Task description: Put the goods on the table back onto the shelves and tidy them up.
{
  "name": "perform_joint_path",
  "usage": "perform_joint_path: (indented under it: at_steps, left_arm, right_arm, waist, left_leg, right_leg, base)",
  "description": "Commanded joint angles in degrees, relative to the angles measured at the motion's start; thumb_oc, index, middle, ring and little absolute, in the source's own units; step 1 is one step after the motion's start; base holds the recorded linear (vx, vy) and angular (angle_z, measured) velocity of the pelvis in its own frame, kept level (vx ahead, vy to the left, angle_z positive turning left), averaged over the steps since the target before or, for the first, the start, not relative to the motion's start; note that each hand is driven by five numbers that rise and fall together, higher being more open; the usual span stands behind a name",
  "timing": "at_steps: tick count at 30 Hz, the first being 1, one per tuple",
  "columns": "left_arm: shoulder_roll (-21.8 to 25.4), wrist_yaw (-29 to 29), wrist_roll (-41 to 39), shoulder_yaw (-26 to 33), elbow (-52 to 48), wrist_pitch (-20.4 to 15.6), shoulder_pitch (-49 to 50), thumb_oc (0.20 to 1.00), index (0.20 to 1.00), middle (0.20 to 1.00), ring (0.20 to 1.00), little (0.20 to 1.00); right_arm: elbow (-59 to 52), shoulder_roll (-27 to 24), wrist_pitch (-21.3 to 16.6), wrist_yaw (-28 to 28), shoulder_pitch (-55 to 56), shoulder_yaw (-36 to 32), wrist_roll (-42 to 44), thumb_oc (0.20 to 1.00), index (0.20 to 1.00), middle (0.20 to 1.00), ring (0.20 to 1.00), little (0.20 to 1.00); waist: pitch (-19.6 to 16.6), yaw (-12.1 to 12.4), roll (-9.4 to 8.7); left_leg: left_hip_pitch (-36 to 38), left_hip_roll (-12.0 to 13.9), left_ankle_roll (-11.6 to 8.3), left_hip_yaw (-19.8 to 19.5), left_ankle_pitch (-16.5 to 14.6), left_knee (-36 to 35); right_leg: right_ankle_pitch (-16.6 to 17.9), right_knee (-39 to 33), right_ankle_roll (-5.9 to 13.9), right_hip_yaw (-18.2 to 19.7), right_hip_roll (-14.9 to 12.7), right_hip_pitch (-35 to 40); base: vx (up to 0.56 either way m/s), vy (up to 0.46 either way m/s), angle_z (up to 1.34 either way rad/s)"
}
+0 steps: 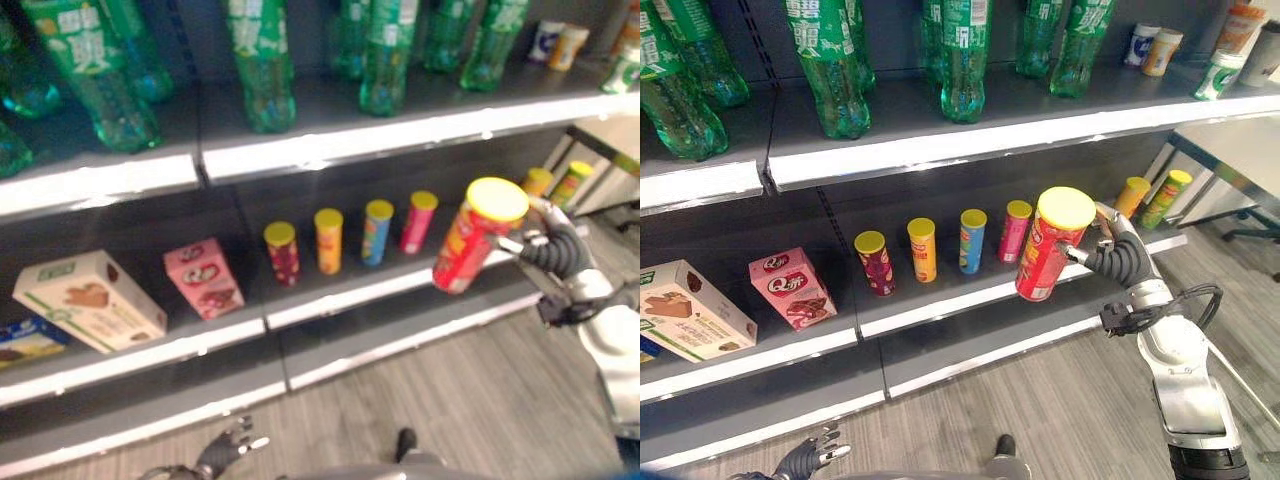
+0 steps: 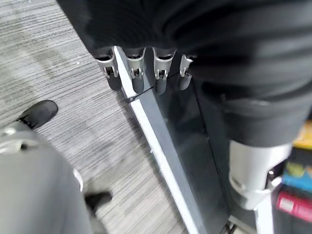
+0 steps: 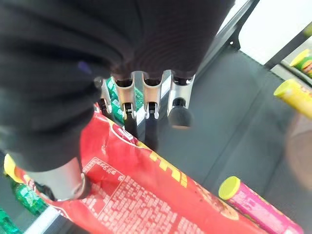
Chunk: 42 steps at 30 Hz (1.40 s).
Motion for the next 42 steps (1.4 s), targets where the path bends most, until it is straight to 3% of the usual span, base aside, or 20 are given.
perform_joint_path:
  at_steps: [1,4,6,7,8,9,10,13,14,15,16,18,20,22,26,30,31,35,39,42]
  left_arm:
    - [2.1,-1.1,-0.2,1.8,-2.1,-0.8,-1.5,1.000,1.000,1.000,1.000,1.000]
    - [1.7,-1.6,-0.4,2.3,-1.8,-0.8,-1.0,1.000,1.000,1.000,1.000,1.000]
    - [1.6,-2.7,-1.9,3.3,-2.3,-0.3,-0.6,1.000,1.000,1.000,1.000,1.000]
    - [1.4,-3.0,-1.8,2.8,-1.7,-0.3,-0.5,1.000,1.000,1.000,1.000,1.000]
    - [0.5,-2.5,-1.7,1.5,-1.6,0.4,-1.4,1.000,1.000,1.000,1.000,1.000]
    - [0.5,-2.4,-1.7,1.5,-1.6,0.4,-1.5,1.000,1.000,1.000,1.000,1.000]
    - [-0.2,-3.8,-0.6,0.2,-2.1,0.7,-1.7,1.000,1.000,1.000,1.000,1.000]
    - [-1.3,-4.9,-0.5,1.4,-2.3,1.0,-0.5,1.000,1.000,1.000,1.000,1.000]
    - [-2.8,-4.6,0.8,0.9,-0.8,0.9,-0.3,1.000,1.000,1.000,1.000,1.000]
    - [-2.8,-4.6,0.8,0.9,-0.8,0.8,-0.3,1.000,1.000,1.000,1.000,1.000]
    - [-3.7,-3.5,1.8,0.7,0.2,0.6,-0.5,1.000,1.000,1.000,1.000,1.000]
    - [-3.7,-2.7,2.6,1.2,0.6,0.8,-0.9,1.000,1.000,1.000,1.000,1.000]
    - [-3.6,-2.6,3.2,1.6,0.8,1.1,-1.1,1.000,1.000,1.000,1.000,1.000]
    - [-4.5,-1.2,3.0,2.3,2.7,1.0,-1.0,1.000,1.000,1.000,1.000,1.000]
    - [-3.1,-0.8,4.2,3.0,2.9,1.4,-1.3,1.000,1.000,1.000,1.000,1.000]
    - [-3.4,-0.3,4.2,3.4,3.4,1.7,-2.5,1.000,1.000,1.000,1.000,1.000]
    - [-4.3,-0.3,3.9,3.4,3.8,1.5,-3.0,1.000,1.000,1.000,1.000,1.000]
    - [-4.3,-0.1,3.6,4.1,3.6,1.2,-2.6,1.000,1.000,1.000,1.000,1.000]
    - [-3.3,0.0,3.4,3.8,3.6,1.5,-3.3,1.000,1.000,1.000,1.000,1.000]
    - [-2.7,-0.1,3.5,3.5,3.6,1.5,-3.3,1.000,1.000,1.000,1.000,1.000]
  right_arm:
    - [-3.8,-1.1,-2.7,-1.9,-9.7,-3.0,3.1,0.200,0.200,0.200,0.200,0.200]
    - [-3.2,-1.3,-2.5,-2.5,-11.2,-2.6,3.6,0.200,0.200,0.200,0.200,0.200]
    - [-2.8,-3.6,-2.4,-3.8,-15.7,-2.2,4.6,0.200,0.200,0.200,0.200,0.200]
    - [-2.6,-3.4,-2.7,-4.7,-16.9,-2.0,5.4,0.200,0.200,0.200,0.200,0.200]
    - [-1.9,-3.4,-2.2,-5.3,-18.4,-1.9,4.7,0.200,0.200,0.200,0.200,0.200]
    - [-1.9,-3.4,-2.3,-5.3,-18.5,-1.8,4.7,0.200,0.200,0.200,0.200,0.200]
    - [-1.7,-3.7,-1.9,-4.9,-17.6,-2.8,6.1,0.200,0.200,0.200,0.200,0.200]
    - [-1.6,-4.5,-1.5,-4.3,-16.1,-3.2,5.2,0.200,0.200,0.200,0.200,0.200]
    - [-2.2,-4.4,-1.3,-3.5,-15.3,-3.7,5.9,0.200,0.200,0.200,0.200,0.200]
    - [-2.2,-4.4,-1.3,-3.5,-15.3,-3.7,5.9,0.200,0.200,0.200,0.200,0.200]
    - [-1.2,-4.9,-1.6,-3.7,-14.5,-4.7,6.5,0.200,0.200,0.200,0.200,0.200]
    - [-0.6,-5.0,-1.6,-4.0,-12.9,-5.8,6.7,0.200,0.200,0.200,0.200,0.200]
    - [-0.6,-5.1,-0.6,-4.1,-12.9,-7.8,6.9,0.200,0.200,0.200,0.200,0.200]
    - [0.2,-0.7,-1.0,-3.7,-11.9,-6.4,7.6,0.200,0.200,0.200,0.200,0.200]
    - [-0.6,2.4,-0.3,-3.3,-8.9,-7.7,6.7,0.200,0.200,0.200,0.200,0.200]
    - [-1.1,4.1,0.2,-2.5,-6.3,-9.9,5.9,0.200,0.200,0.200,0.200,0.200]
    - [-1.4,4.4,0.2,-2.1,-4.0,-11.3,6.0,0.200,0.200,0.200,0.200,0.200]
    - [-2.6,4.3,-0.5,-1.6,-0.1,-12.4,4.8,0.200,0.200,0.200,0.200,0.200]
    - [-3.8,4.3,-1.2,-1.3,1.8,-13.3,4.3,0.200,0.200,0.200,0.200,0.200]
    - [-3.9,4.0,-1.4,-1.0,2.0,-13.3,4.3,0.200,0.200,0.200,0.200,0.200]
  waist:
    - [3.5,2.6,-0.83]
    - [3.2,3.1,-1.35]
    - [3.0,4.7,-2.09]
    - [3.4,4.8,-1.57]
    - [5.0,4.4,-1.00]
    - [5.0,3.9,-0.79]
    - [5.8,2.6,-0.84]
    - [5.4,3.0,-1.40]
    - [5.6,4.1,-1.97]
    - [5.4,3.9,-2.03]
    - [6.0,4.9,-2.06]
    - [6.4,6.2,-1.31]
    - [7.0,7.8,-0.86]
    - [6.4,7.4,-0.87]
    - [5.4,6.4,-1.62]
    - [4.0,5.2,-2.86]
    - [2.7,4.7,-3.86]
    - [1.4,4.5,-4.81]
    - [3.0,5.0,-6.55]
    - [3.3,4.9,-6.91]
  left_leg:
    - [3.6,4.9,-4.45,-3.1,-2.9,0.1]
    - [4.1,7.6,-6.38,-3.4,-2.2,0.1]
    - [5.5,12.7,-9.90,-2.5,0.7,0.1]
    - [5.2,14.5,-10.87,-3.4,3.5,0.8]
    - [1.0,17.9,-11.47,-5.5,13.3,5.0]
    - [0.5,18.1,-11.47,-6.2,13.3,5.3]
    - [-5.3,20.4,-11.42,-0.8,17.2,13.8]
    - [-6.4,16.6,-9.35,2.6,12.2,18.4]
    - [-10.0,8.7,-6.19,0.2,4.8,21.3]
    - [-10.3,8.5,-6.05,0.1,4.9,21.3]
    - [-13.4,2.3,-3.56,-0.7,2.9,19.8]
    - [-17.0,-0.1,-4.30,-1.1,6.7,16.4]
    - [-19.2,0.1,-5.84,-2.7,10.7,13.5]
    - [-11.5,-0.7,-2.34,-2.1,8.0,8.3]
    - [-5.2,-1.5,-0.02,1.3,7.4,1.9]
    - [-2.9,-1.5,-0.54,2.1,5.2,0.1]
    - [-2.8,-1.9,-0.72,2.1,4.1,0.1]
    - [-2.5,-1.4,-0.67,2.3,2.8,0.1]
    - [-4.7,0.0,-0.74,0.8,0.1,6.4]
    - [-5.6,0.6,-0.73,-0.1,-1.4,9.1]
  right_leg:
    - [9.1,-9.4,2.15,-2.4,-6.1,7.0]
    - [9.2,-12.5,2.15,-0.2,-5.2,7.7]
    - [1.7,-11.7,2.15,-1.4,-1.2,8.5]
    - [-1.4,-10.1,2.15,-2.3,0.0,9.2]
    - [-4.1,-8.4,-1.14,-3.8,3.6,11.3]
    - [-4.1,-8.5,-1.22,-4.3,3.7,11.5]
    - [-3.4,-12.3,-4.48,-8.6,6.3,14.6]
    - [-4.8,-13.8,-6.21,-9.2,8.2,15.7]
    - [-6.2,-13.8,-6.65,-8.1,8.3,16.3]
    - [-6.1,-13.8,-6.59,-8.2,8.1,16.1]
    - [-6.7,-13.8,-6.57,-8.6,8.9,17.1]
    - [-7.5,-13.8,-6.70,-7.9,10.7,17.8]
    - [-8.5,-13.8,-7.04,-6.9,11.9,18.6]
    - [-8.9,-13.8,-5.52,-6.8,12.1,20.2]
    - [-10.3,-7.9,-4.34,-7.2,11.9,20.7]
    - [-5.0,-10.0,-1.54,-11.9,7.5,19.9]
    - [-1.0,-13.3,-0.24,-12.8,5.7,20.4]
    - [2.8,-13.8,2.15,-10.8,1.7,17.8]
    - [10.5,-13.8,2.15,-6.6,-3.1,15.4]
    - [11.5,-13.8,2.15,-4.6,-4.1,15.0]
  base:
    - [0.16,-0.438,-0.12]
    - [0.13,-0.393,-0.12]
    - [0.13,-0.579,0.25]
    - [0.02,-0.657,0.04]
    - [-0.02,-0.478,-0.15]
    - [-0.15,-0.686,1.30]
    - [-0.11,-0.564,1.82]
    - [-0.06,-0.389,1.17]
    - [-0.01,-0.137,0.04]
    - [0.01,-0.217,-0.25]
    - [0.02,-0.096,-0.23]
    - [0.06,-0.070,-0.28]
    - [0.08,-0.004,-0.20]
    - [0.15,0.046,-0.49]
    - [0.13,0.064,-0.49]
    - [0.04,-0.019,-0.01]
    - [0.05,-0.042,0.27]
    - [0.03,-0.082,0.36]
    - [-0.01,-0.192,0.10]
    - [0.03,-0.148,0.11]
